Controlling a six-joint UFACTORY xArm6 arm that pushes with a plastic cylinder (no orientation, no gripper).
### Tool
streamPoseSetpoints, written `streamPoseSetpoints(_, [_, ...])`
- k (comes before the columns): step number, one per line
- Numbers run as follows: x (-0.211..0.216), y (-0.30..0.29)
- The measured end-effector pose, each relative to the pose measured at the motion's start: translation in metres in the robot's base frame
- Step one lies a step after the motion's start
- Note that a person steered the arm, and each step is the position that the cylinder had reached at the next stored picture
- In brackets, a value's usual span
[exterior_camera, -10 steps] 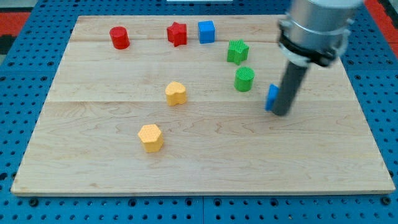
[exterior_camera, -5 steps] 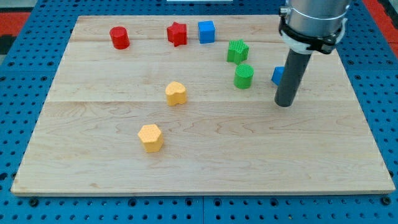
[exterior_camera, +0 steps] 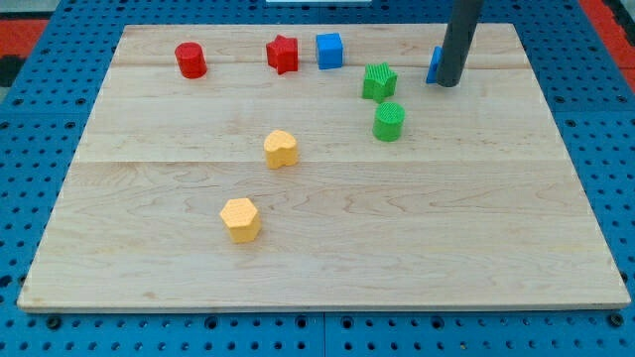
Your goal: Slide the blue triangle parallel to the right of the blue cube
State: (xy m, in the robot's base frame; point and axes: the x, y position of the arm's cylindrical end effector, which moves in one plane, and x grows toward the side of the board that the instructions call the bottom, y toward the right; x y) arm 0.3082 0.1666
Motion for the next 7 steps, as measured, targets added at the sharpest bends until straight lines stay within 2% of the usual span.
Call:
streamPoseSetpoints(2, [0.01,0.013])
streamPoseSetpoints(3, [0.028,0.053])
streamPoseSetpoints(5, [-0.024,-0.007])
streamPoseSetpoints(6, [-0.045,-0.007])
streamPoseSetpoints(7, [-0.046,-0.008])
